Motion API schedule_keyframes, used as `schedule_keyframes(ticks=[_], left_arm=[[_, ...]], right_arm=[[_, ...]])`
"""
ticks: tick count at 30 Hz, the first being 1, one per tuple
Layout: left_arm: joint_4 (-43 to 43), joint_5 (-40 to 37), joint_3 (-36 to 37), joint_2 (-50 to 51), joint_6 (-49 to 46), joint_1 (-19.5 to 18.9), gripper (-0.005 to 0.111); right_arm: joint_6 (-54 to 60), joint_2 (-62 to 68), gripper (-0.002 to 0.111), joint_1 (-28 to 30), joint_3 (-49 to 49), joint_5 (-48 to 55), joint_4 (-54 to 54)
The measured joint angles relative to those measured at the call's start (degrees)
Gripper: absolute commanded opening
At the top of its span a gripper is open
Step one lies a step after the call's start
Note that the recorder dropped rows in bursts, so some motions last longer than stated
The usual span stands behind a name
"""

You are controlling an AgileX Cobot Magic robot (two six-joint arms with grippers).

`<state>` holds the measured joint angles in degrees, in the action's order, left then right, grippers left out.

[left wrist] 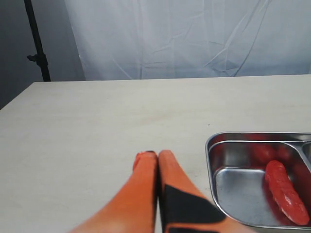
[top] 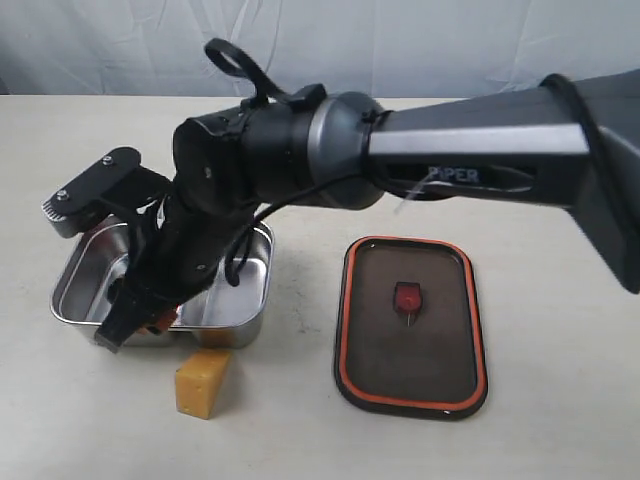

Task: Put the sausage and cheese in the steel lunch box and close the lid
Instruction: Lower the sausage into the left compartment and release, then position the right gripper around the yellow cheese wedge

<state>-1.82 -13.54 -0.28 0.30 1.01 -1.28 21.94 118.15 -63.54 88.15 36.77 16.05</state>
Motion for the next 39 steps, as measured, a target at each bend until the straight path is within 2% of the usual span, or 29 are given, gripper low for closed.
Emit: schedule_keyframes(ticks=[4, 8, 14, 18, 24, 28, 34, 39], left_arm=[[0.00, 0.00, 0.00, 0.00, 0.00, 0.00, 0.000], [0.00, 0.00, 0.00, 0.00, 0.00, 0.00, 0.000], [0.00, 0.00, 0.00, 0.00, 0.00, 0.00, 0.000], [0.00, 0.00, 0.00, 0.00, 0.00, 0.00, 0.000], [0.00, 0.00, 0.00, 0.00, 0.00, 0.00, 0.000], [0.00, 0.00, 0.00, 0.00, 0.00, 0.00, 0.000], [0.00, 0.00, 0.00, 0.00, 0.00, -0.23, 0.000], [0.00, 0.00, 0.00, 0.00, 0.00, -2.63, 0.000]], right_arm=[[-11.24, -1.76, 0.042, 0.00, 0.00, 12.03, -4.32], [-19.85, -1.85, 0.041, -0.12, 0.00, 17.47, -4.87], [-27.14, -1.85, 0.041, -2.17, 0.00, 17.81, -3.42], [-35.78, -1.85, 0.041, -4.85, 0.00, 16.42, -3.91], [-53.83, -1.85, 0.041, -10.02, 0.00, 11.53, -14.98], [-58.21, -1.85, 0.041, -12.59, 0.00, 14.03, -18.81], [-65.50, -1.85, 0.041, -13.88, 0.00, 14.53, -22.45], [-75.94, -1.85, 0.041, -13.88, 0.00, 17.06, -28.17]])
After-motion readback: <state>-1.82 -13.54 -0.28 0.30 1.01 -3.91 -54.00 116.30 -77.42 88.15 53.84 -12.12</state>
